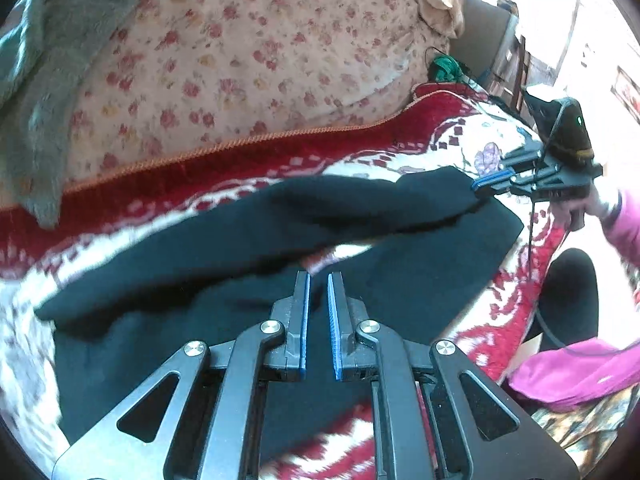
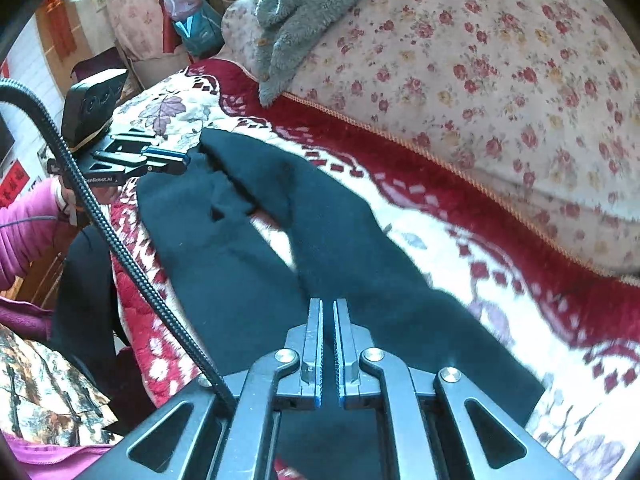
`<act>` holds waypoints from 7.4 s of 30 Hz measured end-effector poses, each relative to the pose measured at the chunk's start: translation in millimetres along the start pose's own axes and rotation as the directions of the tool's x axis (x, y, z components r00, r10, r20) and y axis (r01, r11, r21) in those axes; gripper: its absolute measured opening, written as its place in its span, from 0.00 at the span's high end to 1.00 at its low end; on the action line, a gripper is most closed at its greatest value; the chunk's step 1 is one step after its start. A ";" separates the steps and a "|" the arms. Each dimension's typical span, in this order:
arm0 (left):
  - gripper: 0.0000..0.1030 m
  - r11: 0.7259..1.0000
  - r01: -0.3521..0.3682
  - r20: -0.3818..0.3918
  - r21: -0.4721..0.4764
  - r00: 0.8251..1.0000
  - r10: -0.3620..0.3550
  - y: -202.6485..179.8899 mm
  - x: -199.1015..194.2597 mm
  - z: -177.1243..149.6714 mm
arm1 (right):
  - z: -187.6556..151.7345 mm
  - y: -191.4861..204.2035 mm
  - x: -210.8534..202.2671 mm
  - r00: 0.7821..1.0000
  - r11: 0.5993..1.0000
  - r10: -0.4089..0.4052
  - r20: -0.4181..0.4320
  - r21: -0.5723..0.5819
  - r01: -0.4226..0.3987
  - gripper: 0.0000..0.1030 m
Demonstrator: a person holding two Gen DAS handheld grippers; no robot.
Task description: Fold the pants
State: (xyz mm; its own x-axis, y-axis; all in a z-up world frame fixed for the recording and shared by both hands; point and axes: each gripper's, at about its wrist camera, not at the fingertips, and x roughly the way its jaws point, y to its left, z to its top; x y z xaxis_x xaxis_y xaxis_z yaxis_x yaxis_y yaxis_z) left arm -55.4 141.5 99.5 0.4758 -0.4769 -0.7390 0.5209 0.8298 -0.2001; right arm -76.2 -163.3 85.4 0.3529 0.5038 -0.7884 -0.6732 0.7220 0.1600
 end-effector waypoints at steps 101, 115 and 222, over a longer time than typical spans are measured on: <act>0.94 0.772 -0.195 0.082 -0.605 0.949 0.304 21.9 -12.2 -74.6 | -189.5 -88.2 -51.3 0.877 0.564 -0.212 0.432 0.786 -0.252 0.96; 0.86 0.734 -0.160 0.054 -0.659 0.964 0.259 36.5 -12.3 -108.9 | -198.6 -95.4 -43.2 0.937 0.537 -0.248 0.244 0.840 -0.077 0.95; 0.70 0.623 -0.448 -0.076 -0.641 0.845 0.529 100.9 -40.6 -115.5 | 79.5 4.3 181.5 0.898 0.710 0.334 0.286 0.550 -0.439 0.77</act>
State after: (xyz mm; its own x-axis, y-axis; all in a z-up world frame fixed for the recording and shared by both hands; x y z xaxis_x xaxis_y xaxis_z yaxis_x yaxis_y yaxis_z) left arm -104.0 278.1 35.0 0.6237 0.0579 -0.7795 -0.3430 0.9164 -0.2064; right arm 36.6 -31.1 -9.8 0.2781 0.8293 -0.4847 -0.2759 0.5522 0.7867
